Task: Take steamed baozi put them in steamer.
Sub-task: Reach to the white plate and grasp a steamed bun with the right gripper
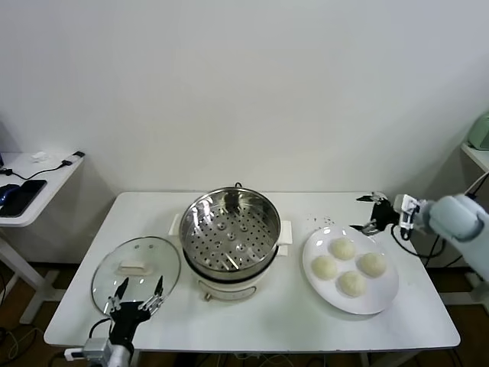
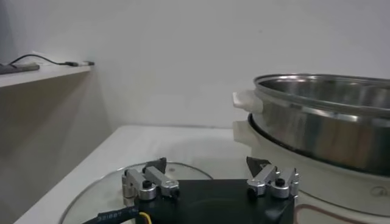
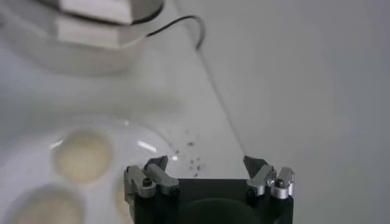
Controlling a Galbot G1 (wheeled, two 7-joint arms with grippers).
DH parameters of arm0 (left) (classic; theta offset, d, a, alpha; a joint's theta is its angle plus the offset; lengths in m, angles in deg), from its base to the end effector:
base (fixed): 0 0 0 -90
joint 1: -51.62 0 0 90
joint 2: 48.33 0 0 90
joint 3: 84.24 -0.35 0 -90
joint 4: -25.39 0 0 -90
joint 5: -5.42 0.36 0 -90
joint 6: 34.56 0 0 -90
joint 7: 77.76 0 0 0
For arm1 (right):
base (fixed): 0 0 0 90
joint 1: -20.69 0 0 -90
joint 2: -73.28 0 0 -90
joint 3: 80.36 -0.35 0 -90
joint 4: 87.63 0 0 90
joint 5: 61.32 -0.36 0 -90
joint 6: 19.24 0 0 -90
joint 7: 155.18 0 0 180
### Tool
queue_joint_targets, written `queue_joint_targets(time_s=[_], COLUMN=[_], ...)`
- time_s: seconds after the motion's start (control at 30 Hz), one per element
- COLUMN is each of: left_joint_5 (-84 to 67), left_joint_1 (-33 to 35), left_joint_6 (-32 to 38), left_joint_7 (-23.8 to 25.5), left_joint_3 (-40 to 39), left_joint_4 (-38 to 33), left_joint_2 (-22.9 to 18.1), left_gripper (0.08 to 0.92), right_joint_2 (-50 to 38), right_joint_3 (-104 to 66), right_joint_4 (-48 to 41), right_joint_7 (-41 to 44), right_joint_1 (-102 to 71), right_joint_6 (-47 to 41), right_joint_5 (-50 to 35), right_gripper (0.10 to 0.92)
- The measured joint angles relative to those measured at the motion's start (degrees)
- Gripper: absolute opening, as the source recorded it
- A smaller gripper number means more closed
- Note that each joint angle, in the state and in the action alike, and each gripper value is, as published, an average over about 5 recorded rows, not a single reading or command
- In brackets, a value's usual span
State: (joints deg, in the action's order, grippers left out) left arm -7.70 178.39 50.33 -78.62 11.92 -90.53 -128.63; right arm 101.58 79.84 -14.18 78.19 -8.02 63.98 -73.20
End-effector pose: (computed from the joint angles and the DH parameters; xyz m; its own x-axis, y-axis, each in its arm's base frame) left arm 0.1477 0.0667 -0.3401 -0.9638 -0.0337 0.2644 -0.0409 0.9989 -0.0216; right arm 0.4951 -0.2445 -0.1379 -0.4090 -0.3267 0.8521 -0.9125 0.1591 -0.3770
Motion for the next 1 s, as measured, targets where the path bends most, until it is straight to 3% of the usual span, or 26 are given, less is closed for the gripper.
queue_joint_targets(time_s=[0.37, 1.0], left_joint_5=[0.59, 1.45], left_joint_1=[0.04, 0.34], left_joint_6=[0.93, 1.51], left_joint_7=[0.13, 0.27], left_joint_3=[-0.12, -0.56], left_joint_4=[0.97, 1.65], left_joint_2=[-0.2, -0.91], left_gripper=[0.823, 0.823], right_joint_2=[8.84, 22.74], right_joint_3=[23.96, 28.41], right_joint_4=[-11.16, -24.75], right_joint_7=[6.19, 5.17], right_joint_1=[14.89, 10.08], right_joint_6=[-1.82, -5.04], right_joint_5=[-3.3, -2.58], right_gripper=[0.823, 0.823])
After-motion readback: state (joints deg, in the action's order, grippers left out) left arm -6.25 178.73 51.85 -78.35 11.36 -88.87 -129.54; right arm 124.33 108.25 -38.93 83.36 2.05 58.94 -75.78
